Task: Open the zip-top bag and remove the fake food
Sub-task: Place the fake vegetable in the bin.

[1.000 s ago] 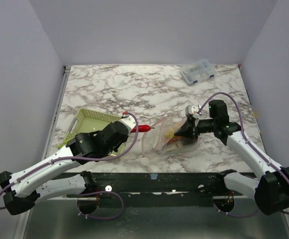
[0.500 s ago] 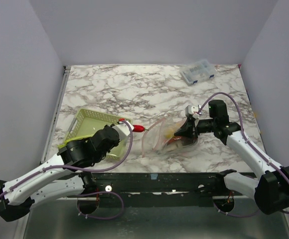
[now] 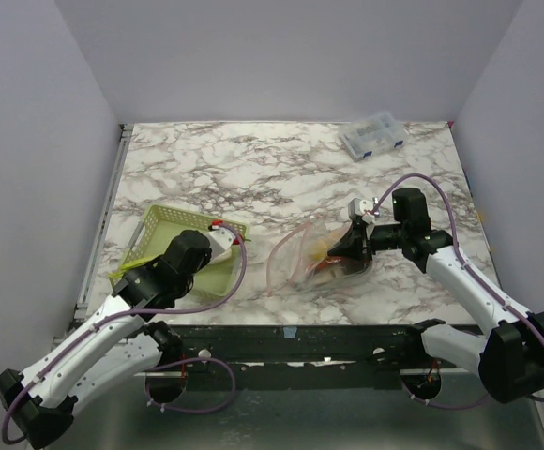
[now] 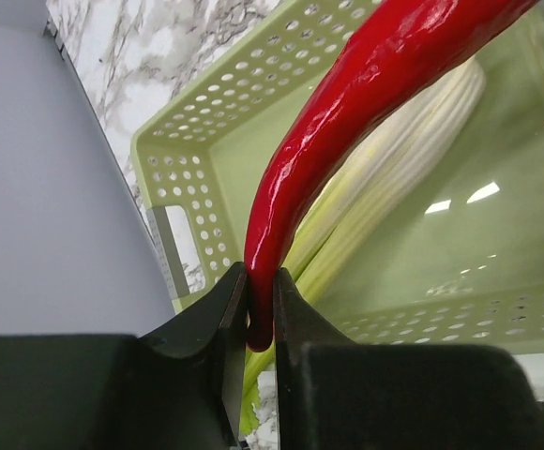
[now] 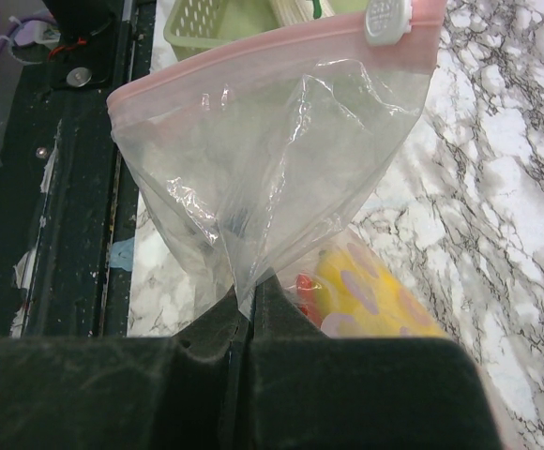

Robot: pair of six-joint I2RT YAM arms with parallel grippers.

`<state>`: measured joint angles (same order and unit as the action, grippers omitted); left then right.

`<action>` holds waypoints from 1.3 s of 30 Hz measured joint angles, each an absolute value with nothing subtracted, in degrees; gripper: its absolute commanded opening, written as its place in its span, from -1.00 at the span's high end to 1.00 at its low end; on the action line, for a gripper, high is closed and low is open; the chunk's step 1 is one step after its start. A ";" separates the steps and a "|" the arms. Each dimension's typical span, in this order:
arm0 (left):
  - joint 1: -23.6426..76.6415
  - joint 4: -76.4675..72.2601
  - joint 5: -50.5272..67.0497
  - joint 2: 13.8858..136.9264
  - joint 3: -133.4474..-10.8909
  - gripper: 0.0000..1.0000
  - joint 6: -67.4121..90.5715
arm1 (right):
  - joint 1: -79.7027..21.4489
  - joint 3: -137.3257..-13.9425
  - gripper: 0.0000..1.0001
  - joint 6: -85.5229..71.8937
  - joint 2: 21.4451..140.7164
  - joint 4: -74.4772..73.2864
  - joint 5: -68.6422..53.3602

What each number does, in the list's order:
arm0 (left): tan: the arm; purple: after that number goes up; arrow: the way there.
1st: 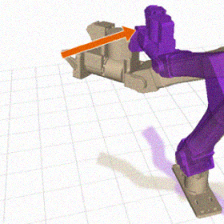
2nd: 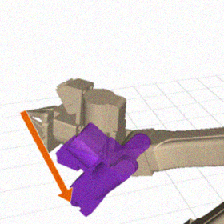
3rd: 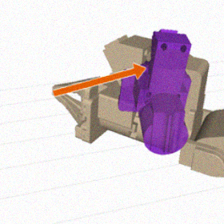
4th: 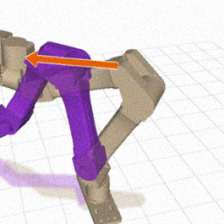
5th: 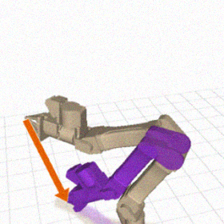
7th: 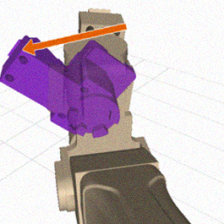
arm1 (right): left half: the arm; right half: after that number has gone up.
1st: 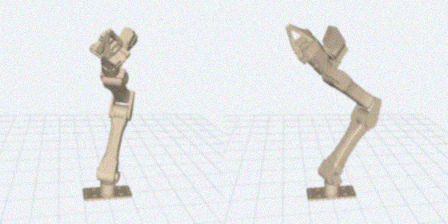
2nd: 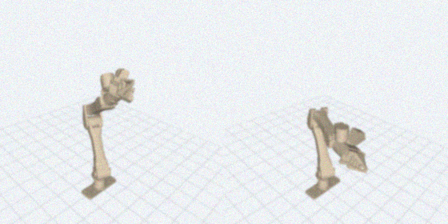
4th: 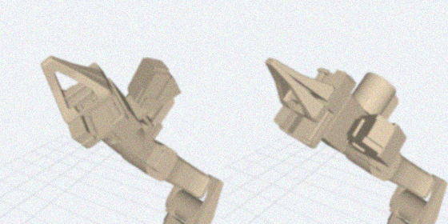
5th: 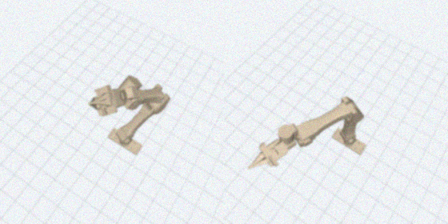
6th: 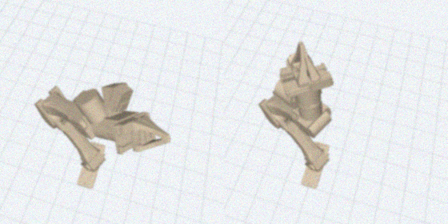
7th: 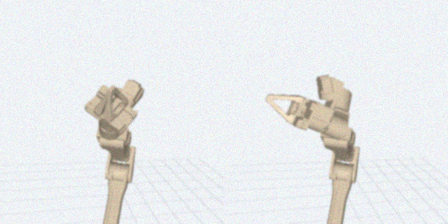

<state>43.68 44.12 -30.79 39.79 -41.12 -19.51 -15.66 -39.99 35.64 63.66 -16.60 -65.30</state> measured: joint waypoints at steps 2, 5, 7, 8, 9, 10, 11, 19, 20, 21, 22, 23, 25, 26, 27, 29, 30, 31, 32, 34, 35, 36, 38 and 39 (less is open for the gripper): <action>41.36 43.00 -30.57 39.75 -39.77 1.00 -20.60 | -15.66 -39.99 0.99 35.64 63.66 -16.58 -65.30; 38.63 41.12 -30.55 40.05 -37.50 1.00 -21.96 | -15.66 -39.99 0.99 35.64 63.66 -16.60 -65.30; 37.17 39.31 -30.68 40.29 -35.79 1.00 -23.07 | -15.66 -39.99 0.99 35.64 63.66 -16.58 -65.30; 36.62 38.37 -30.87 40.29 -34.83 1.00 -23.62 | -15.66 -39.99 0.99 35.64 63.68 -16.60 -65.30; 36.14 37.52 -31.09 40.29 -34.02 1.00 -24.03 | -15.66 -39.99 0.99 35.64 63.72 -16.60 -65.30; 35.62 36.93 -31.29 40.32 -33.52 1.00 -24.53 | -15.66 -39.99 0.99 35.64 63.77 -16.60 -65.30; 34.94 36.16 -31.38 40.36 -33.19 1.00 -24.95 | -15.66 -39.99 0.99 35.64 63.77 -16.60 -65.30; 32.95 30.11 -34.02 44.69 -33.17 0.93 -26.83 | -15.66 -39.99 0.99 35.64 63.77 -16.60 -65.30; 32.95 29.67 -34.30 45.41 -33.17 0.90 -27.00 | -15.66 -39.99 1.00 35.64 63.77 -16.60 -65.30; 32.95 29.34 -34.68 46.19 -33.17 0.87 -27.07 | -15.66 -39.99 0.99 35.64 63.75 -16.60 -65.30; 32.84 28.73 -35.16 46.98 -33.10 0.84 -27.20 | -15.66 -39.99 0.99 35.64 63.75 -16.60 -65.30; 32.71 28.40 -35.33 47.27 -33.08 0.82 -27.24 | -15.66 -39.99 0.99 35.64 63.75 -16.60 -65.30; 32.23 27.51 -35.79 47.97 -32.93 0.80 -27.27 | -15.66 -39.99 0.99 35.64 63.75 -16.60 -65.30; 32.05 27.09 -36.03 48.18 -32.91 0.78 -27.27 | -15.66 -39.99 0.99 35.66 63.75 -16.60 -65.30; 31.83 26.70 -36.14 48.42 -32.86 0.77 -27.27 | -15.66 -39.99 0.99 35.64 63.75 -16.60 -65.30; 31.33 25.89 -36.45 48.93 -32.86 0.74 -27.24 | -15.66 -39.99 0.99 35.64 63.75 -16.62 -65.30; 31.18 25.69 -36.47 49.12 -32.86 0.73 -27.24 | -15.66 -39.99 0.99 35.66 63.75 -16.62 -65.30; 31.03 25.47 -36.47 49.36 -32.86 0.73 -27.24 | -15.66 -39.99 0.99 35.66 63.75 -16.62 -65.30; 30.87 25.30 -36.47 49.58 -32.86 0.72 -27.24 | -15.66 -39.99 1.00 35.66 63.75 -16.62 -65.30; 30.74 24.95 -36.47 50.13 -32.86 0.69 -27.22 | -15.66 -39.99 0.99 35.66 63.70 -16.62 -65.30; 30.70 24.80 -36.47 50.46 -32.86 0.65 -27.22 | -15.66 -39.99 0.99 35.66 63.66 -16.62 -65.30; 30.70 24.77 -36.45 50.65 -32.86 0.62 -27.22 | -15.66 -39.99 1.00 35.66 63.64 -16.62 -65.30; 30.70 24.67 -36.45 50.98 -32.86 0.58 -27.20 | -15.66 -39.99 0.99 35.66 63.59 -16.62 -65.30; 30.63 24.60 -36.45 51.16 -32.84 0.56 -27.20 | -15.66 -39.99 0.99 35.66 63.57 -16.62 -65.30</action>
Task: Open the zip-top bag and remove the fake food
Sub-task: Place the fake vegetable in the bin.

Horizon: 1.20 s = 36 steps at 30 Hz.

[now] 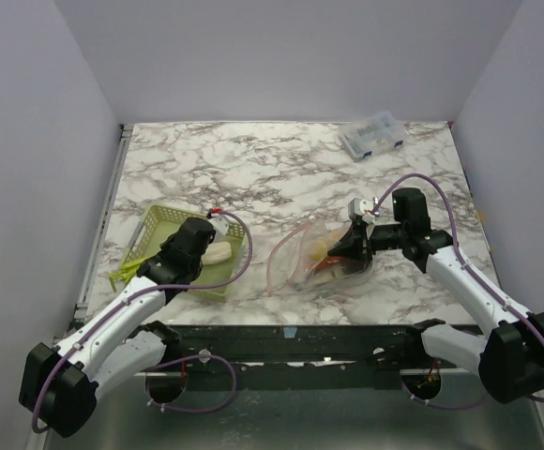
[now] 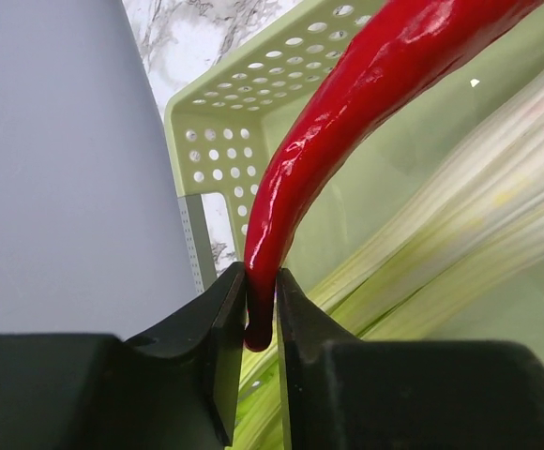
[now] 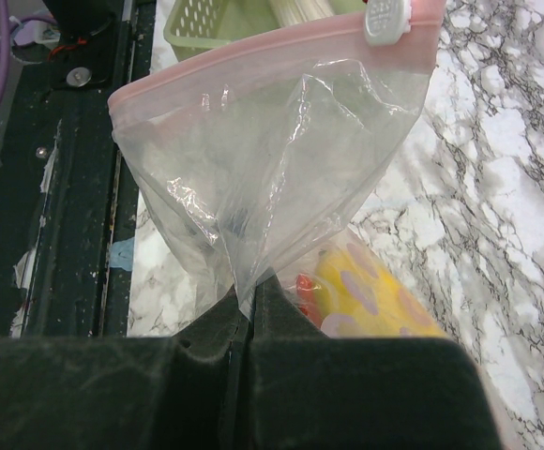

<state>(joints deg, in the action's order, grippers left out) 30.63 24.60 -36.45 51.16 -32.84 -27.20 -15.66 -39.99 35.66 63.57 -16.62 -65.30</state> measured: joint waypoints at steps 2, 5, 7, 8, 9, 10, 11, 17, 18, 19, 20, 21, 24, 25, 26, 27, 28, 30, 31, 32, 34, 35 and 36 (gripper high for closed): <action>30.48 24.51 -36.42 51.33 -32.84 0.49 -27.20 | -15.66 -39.99 0.99 35.66 63.55 -16.62 -65.30; 30.44 24.47 -36.40 51.62 -32.84 0.38 -27.20 | -15.66 -39.99 0.99 35.68 63.53 -16.62 -65.30; 30.44 24.47 -36.40 51.83 -32.84 0.37 -27.14 | -15.66 -39.99 0.99 35.68 63.53 -16.62 -65.30; 30.44 24.47 -36.40 51.90 -32.84 0.37 -27.11 | -15.66 -39.99 0.99 35.68 63.53 -16.64 -65.30; 30.44 24.47 -36.40 51.99 -32.84 0.37 -27.09 | -15.66 -39.99 0.99 35.68 63.53 -16.62 -65.30; 30.44 24.47 -36.40 52.05 -32.84 0.36 -27.07 | -15.66 -39.99 0.99 35.68 63.53 -16.64 -65.30; 30.44 24.47 -36.40 52.10 -32.84 0.36 -27.00 | -15.66 -39.99 0.99 35.68 63.53 -16.64 -65.30; 30.44 24.53 -36.38 52.16 -32.86 0.22 -26.63 | -15.66 -39.99 0.99 35.70 63.53 -16.64 -65.30; 30.44 24.56 -36.38 52.16 -32.86 0.18 -26.46 | -15.66 -39.99 0.99 35.70 63.53 -16.64 -65.30; 30.44 24.60 -36.29 52.14 -32.86 0.11 -26.15 | -15.66 -39.99 0.99 35.70 63.53 -16.64 -65.30; 30.44 24.71 -36.23 52.12 -32.86 0.02 -25.93 | -15.66 -39.99 0.99 35.70 63.53 -16.64 -65.30; 30.44 24.84 -36.14 52.07 -32.88 -0.07 -25.65 | -15.66 -39.99 0.99 35.70 63.53 -16.64 -65.30; 30.44 25.67 -35.66 51.72 -32.99 -0.23 -24.62 | -15.66 -39.99 0.99 35.70 63.53 -16.64 -65.30; 30.41 26.02 -35.46 51.48 -33.10 -0.33 -24.10 | -15.66 -39.99 0.99 35.70 63.53 -16.64 -65.30; 30.41 26.35 -35.27 51.31 -33.21 -0.42 -23.75 | -15.66 -39.99 0.99 35.70 63.53 -16.64 -65.32; 30.44 26.59 -35.11 51.11 -33.41 -0.53 -23.27 | -15.66 -39.99 0.99 35.73 63.53 -16.64 -65.30; 30.41 26.94 -34.89 50.94 -33.65 -0.61 -22.81 | -15.66 -39.99 0.99 35.75 63.53 -16.64 -65.30; 30.41 27.86 -34.24 50.39 -34.39 -0.79 -21.82 | -15.66 -39.99 0.99 35.90 63.53 -16.64 -65.30; 30.41 28.64 -33.71 49.76 -35.11 -0.87 -21.17 | -15.66 -39.99 0.99 35.97 63.53 -16.64 -65.30; 30.44 28.99 -33.36 49.58 -35.62 -0.93 -20.53 | -15.66 -39.99 0.99 36.03 63.53 -16.64 -65.30; 30.41 30.11 -32.18 47.81 -36.97 -0.97 -18.85 | -15.66 -39.99 0.99 36.07 63.53 -16.64 -65.30; 30.41 30.59 -31.38 46.98 -37.80 -0.97 -18.09 | -15.66 -39.99 0.99 36.07 63.53 -16.67 -65.30; 30.37 31.05 -30.52 46.06 -38.59 -0.97 -17.08 | -15.66 -39.99 0.99 36.10 63.53 -16.67 -65.30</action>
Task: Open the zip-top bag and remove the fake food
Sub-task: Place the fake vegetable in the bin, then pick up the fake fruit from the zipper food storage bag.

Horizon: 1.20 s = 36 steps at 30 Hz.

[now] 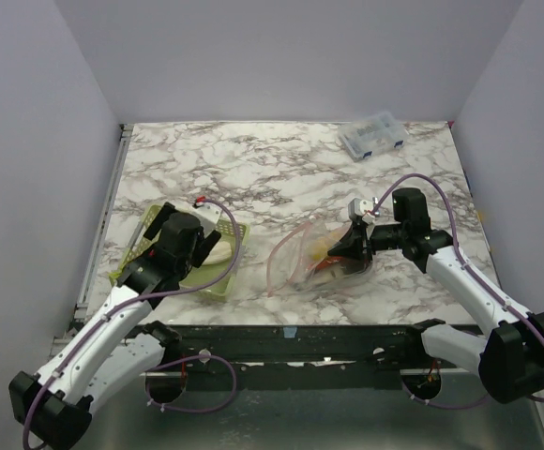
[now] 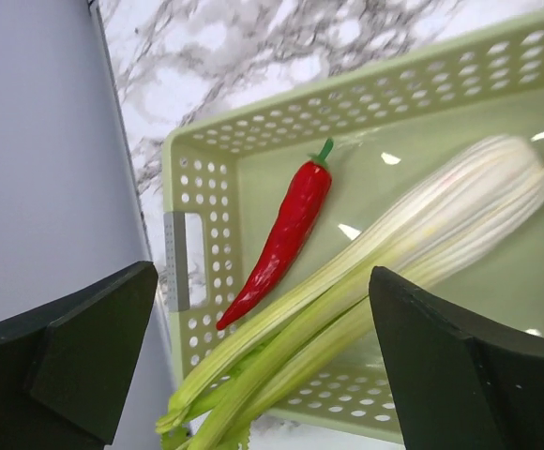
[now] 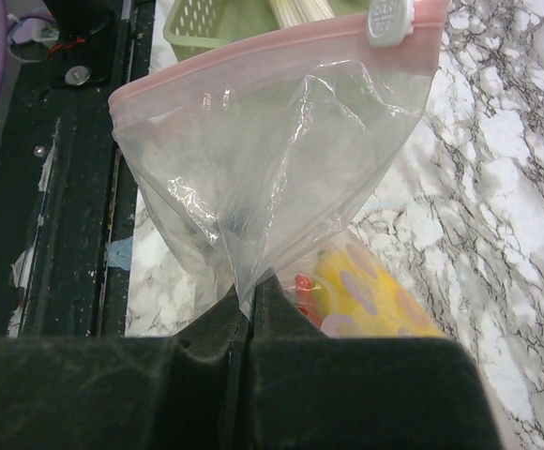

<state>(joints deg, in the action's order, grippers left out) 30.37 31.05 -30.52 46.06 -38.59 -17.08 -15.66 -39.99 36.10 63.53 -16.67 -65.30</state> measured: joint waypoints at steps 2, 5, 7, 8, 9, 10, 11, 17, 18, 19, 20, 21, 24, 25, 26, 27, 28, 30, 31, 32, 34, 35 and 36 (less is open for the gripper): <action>30.37 32.01 -28.18 43.70 -40.40 -0.98 -15.05 | -15.66 -39.99 0.99 36.10 63.53 -16.67 -65.30; 30.37 32.80 -24.12 39.53 -42.72 -0.97 -10.87 | -15.66 -39.99 0.99 36.12 63.53 -16.69 -65.28; 30.37 32.71 -21.06 36.67 -43.72 -0.97 -7.84 | -15.66 -39.99 0.99 36.12 63.53 -16.69 -65.28; 30.37 32.45 -19.31 35.20 -43.94 -0.97 -5.93 | -15.66 -39.99 0.99 36.14 63.53 -16.69 -65.28; 30.37 32.29 -17.08 33.74 -44.01 -0.97 -4.01 | -15.66 -39.99 0.99 36.14 63.53 -16.71 -65.28; 30.37 32.25 -15.00 32.32 -44.01 -0.97 -2.17 | -15.66 -39.99 0.99 36.16 63.53 -16.71 -65.25; 30.37 32.12 -12.78 30.87 -44.01 -0.97 -0.32 | -15.66 -39.99 0.99 36.16 63.53 -16.73 -65.25; 30.35 29.87 -2.79 26.83 -43.48 -0.97 10.81 | -15.66 -39.99 0.99 36.42 63.53 -16.86 -65.23; 30.35 29.50 -1.08 26.44 -43.18 -0.97 13.04 | -15.66 -39.99 0.99 36.51 63.53 -16.86 -65.23; 30.35 29.15 0.40 26.22 -42.89 -0.97 15.22 | -15.66 -39.99 0.99 36.53 63.53 -16.86 -65.23; 30.33 28.53 1.74 25.96 -42.46 -0.97 17.47 | -15.66 -39.99 0.99 36.56 63.53 -16.88 -65.23; 30.33 28.10 2.74 25.80 -42.06 -0.97 19.18 | -15.66 -39.99 0.99 36.58 63.53 -16.91 -65.23; 30.33 25.17 6.79 25.06 -39.51 -0.97 26.39 | -15.66 -39.99 0.99 36.64 63.53 -16.97 -65.23; 30.33 24.16 7.81 24.84 -38.59 -0.97 28.42 | -15.66 -39.99 0.99 36.67 63.53 -17.06 -65.23; 30.33 22.94 9.26 24.69 -37.39 -0.97 31.31 | -15.66 -39.99 0.99 36.71 63.53 -17.17 -65.23; 30.33 22.39 9.93 24.67 -36.84 -0.97 32.73 | -15.64 -39.99 0.99 36.73 63.53 -17.26 -65.23; 30.33 21.67 10.68 24.67 -36.18 -0.97 34.54 | -15.64 -39.99 0.99 36.75 63.53 -17.30 -65.23; 30.33 19.73 12.25 24.58 -34.96 -0.97 38.33 | -15.64 -39.99 0.99 36.82 63.53 -17.34 -65.23; 30.33 18.68 12.97 24.53 -34.35 -0.97 40.51 | -15.64 -39.99 0.99 36.91 63.53 -17.39 -65.23; 30.33 17.32 13.91 24.51 -33.69 -0.97 42.68 | -15.64 -39.99 0.99 36.95 63.53 -17.45 -65.23; 30.33 15.55 15.09 24.51 -32.69 -0.97 45.39 | -15.64 -39.99 1.00 36.99 63.53 -17.63 -65.23; 30.33 14.70 15.59 24.53 -32.12 -0.97 46.74 | -15.64 -39.99 0.99 36.99 63.53 -17.67 -65.23; 30.33 13.28 16.49 24.62 -31.24 -0.97 49.39 | -15.64 -39.99 0.99 36.99 63.53 -17.69 -65.23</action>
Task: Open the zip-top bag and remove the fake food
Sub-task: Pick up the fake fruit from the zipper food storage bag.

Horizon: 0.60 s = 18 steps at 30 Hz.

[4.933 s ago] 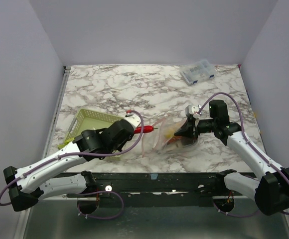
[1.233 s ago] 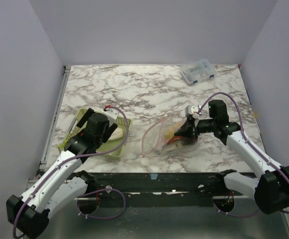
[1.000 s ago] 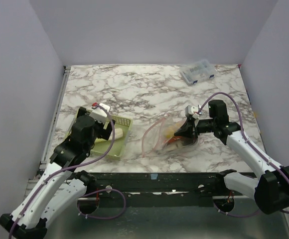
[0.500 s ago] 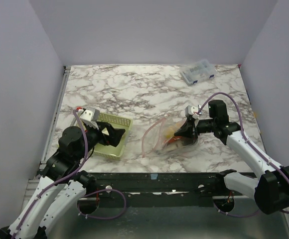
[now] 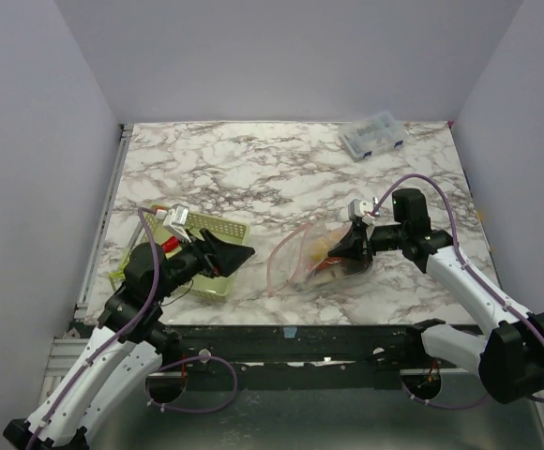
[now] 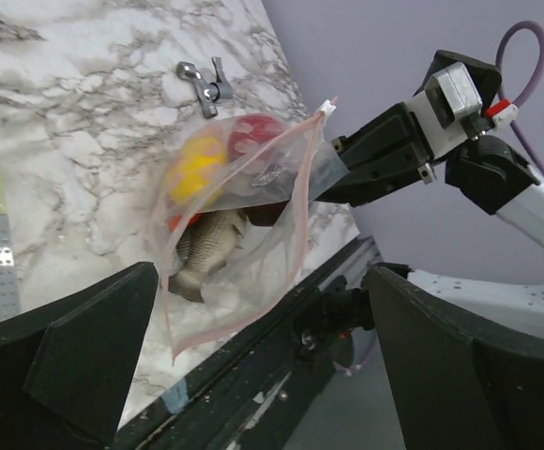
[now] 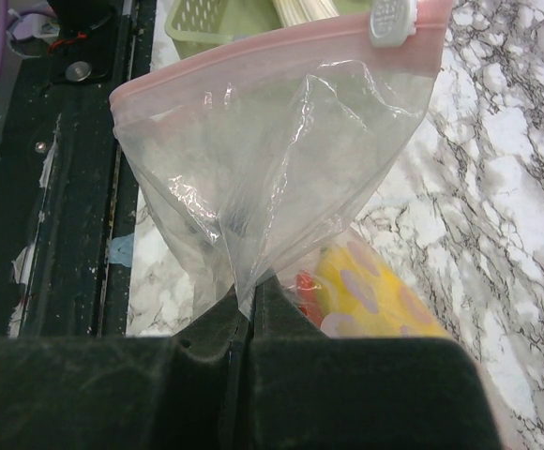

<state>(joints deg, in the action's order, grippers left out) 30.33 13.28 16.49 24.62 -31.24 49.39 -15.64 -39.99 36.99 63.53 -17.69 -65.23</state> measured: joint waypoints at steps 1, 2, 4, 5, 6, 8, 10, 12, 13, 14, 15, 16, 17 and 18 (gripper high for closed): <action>30.33 12.60 16.99 24.71 -30.68 -0.97 50.85 | -15.64 -39.99 0.99 37.01 63.48 -17.69 -65.23; 30.33 11.55 17.76 24.95 -29.89 -0.97 52.45 | -15.64 -39.99 0.99 37.01 63.46 -17.69 -65.23; 30.35 8.95 19.55 25.80 -27.88 -0.97 56.88 | -15.64 -39.99 0.99 37.04 63.37 -17.69 -65.21; 30.52 7.79 20.27 26.26 -26.94 -0.97 58.72 | -15.64 -39.99 0.99 37.06 63.35 -17.69 -65.23; 30.89 6.87 20.71 26.76 -25.98 -0.97 59.92 | -15.64 -39.99 0.99 37.06 63.35 -17.69 -65.23; 32.29 5.96 20.82 27.51 -24.69 -0.97 62.85 | -15.64 -39.99 0.99 37.08 63.35 -17.69 -65.21; 35.05 5.67 20.14 28.14 -24.47 -0.97 64.93 | -15.64 -39.99 0.99 37.10 63.35 -17.69 -65.21; 38.46 5.19 18.68 28.53 -24.47 -0.97 66.24 | -15.64 -39.99 0.99 37.10 63.35 -17.72 -65.19; 40.56 5.08 17.50 28.75 -24.47 -0.97 66.98 | -15.64 -39.99 0.99 37.10 63.35 -17.72 -65.19; 42.26 4.99 16.38 28.93 -24.47 -0.97 67.68 | -15.64 -39.99 0.99 37.12 63.35 -17.72 -65.14; 43.97 4.82 15.35 28.99 -24.47 -0.97 68.31 | -15.64 -39.99 0.99 37.12 63.35 -17.69 -64.86; 45.32 4.67 14.35 29.10 -24.47 -0.97 68.84 | -15.64 -39.99 0.99 37.12 63.35 -17.72 -64.77; 46.96 4.40 12.67 29.39 -24.47 -0.97 69.73 | -15.64 -39.99 0.99 37.12 63.35 -17.72 -64.73; 47.66 4.32 12.01 29.54 -24.47 -0.97 70.11 | -15.64 -39.99 0.99 37.12 63.35 -17.72 -64.69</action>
<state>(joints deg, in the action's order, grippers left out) 47.66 4.32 12.01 29.54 -24.47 70.11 -15.64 -39.99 37.12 63.35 -17.72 -64.69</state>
